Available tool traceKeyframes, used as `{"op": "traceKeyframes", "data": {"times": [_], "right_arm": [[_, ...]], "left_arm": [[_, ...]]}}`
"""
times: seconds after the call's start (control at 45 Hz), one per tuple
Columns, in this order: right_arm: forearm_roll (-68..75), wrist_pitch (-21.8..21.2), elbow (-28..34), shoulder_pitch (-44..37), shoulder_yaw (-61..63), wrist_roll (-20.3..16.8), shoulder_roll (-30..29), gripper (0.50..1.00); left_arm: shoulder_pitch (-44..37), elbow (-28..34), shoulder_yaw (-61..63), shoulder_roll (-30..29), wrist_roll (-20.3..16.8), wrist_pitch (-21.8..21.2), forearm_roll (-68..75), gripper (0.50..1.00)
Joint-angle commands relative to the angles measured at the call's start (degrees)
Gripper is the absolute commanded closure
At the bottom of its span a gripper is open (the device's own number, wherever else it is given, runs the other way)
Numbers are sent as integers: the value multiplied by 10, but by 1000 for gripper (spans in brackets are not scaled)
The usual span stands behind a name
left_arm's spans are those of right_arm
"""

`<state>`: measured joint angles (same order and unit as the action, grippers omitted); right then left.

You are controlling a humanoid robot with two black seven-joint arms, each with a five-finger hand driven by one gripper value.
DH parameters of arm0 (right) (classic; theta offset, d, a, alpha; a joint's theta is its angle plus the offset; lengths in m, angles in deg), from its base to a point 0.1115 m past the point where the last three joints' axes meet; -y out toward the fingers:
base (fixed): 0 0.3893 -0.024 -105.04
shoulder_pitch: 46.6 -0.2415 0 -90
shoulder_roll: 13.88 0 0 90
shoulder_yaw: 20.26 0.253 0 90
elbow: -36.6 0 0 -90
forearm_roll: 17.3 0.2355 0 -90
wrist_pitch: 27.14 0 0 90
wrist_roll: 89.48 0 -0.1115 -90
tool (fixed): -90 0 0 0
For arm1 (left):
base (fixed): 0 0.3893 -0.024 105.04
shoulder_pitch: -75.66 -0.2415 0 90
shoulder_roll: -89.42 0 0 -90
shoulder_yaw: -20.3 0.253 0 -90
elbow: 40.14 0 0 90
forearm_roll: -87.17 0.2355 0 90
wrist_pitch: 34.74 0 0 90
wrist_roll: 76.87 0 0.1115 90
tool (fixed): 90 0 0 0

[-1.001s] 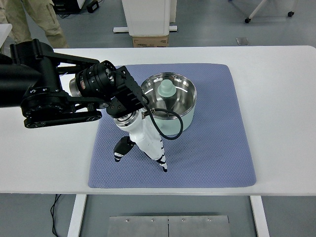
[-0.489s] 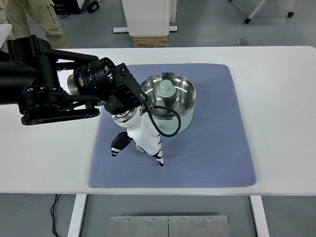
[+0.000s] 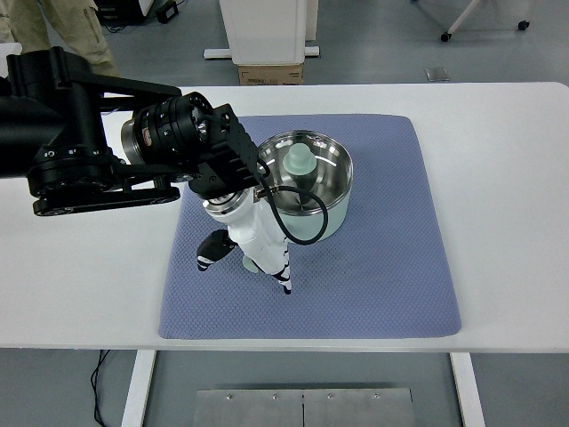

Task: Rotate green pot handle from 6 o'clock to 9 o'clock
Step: 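Push the mint-green handle sideways with the left hand, turning the pot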

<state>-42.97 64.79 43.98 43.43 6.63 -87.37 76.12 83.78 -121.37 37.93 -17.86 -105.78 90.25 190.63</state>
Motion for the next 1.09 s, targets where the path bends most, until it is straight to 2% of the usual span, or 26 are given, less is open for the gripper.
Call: {"op": "traceKeyframes", "data": {"times": [0.0, 0.267, 0.445, 1.068], "right_arm": [[0, 0, 0, 0, 0, 0, 0, 500], [0, 0, 0, 0, 0, 0, 0, 500], [0, 0, 0, 0, 0, 0, 0, 500], [0, 0, 0, 0, 0, 0, 0, 500]], "left_arm": [[2, -1, 0, 0, -2, 0, 0, 500], [20, -4, 25, 2, -3, 0, 1, 500], [27, -4, 38, 3, -21, 0, 32, 500], [52, -2, 73, 1, -35, 0, 103, 500]]}}
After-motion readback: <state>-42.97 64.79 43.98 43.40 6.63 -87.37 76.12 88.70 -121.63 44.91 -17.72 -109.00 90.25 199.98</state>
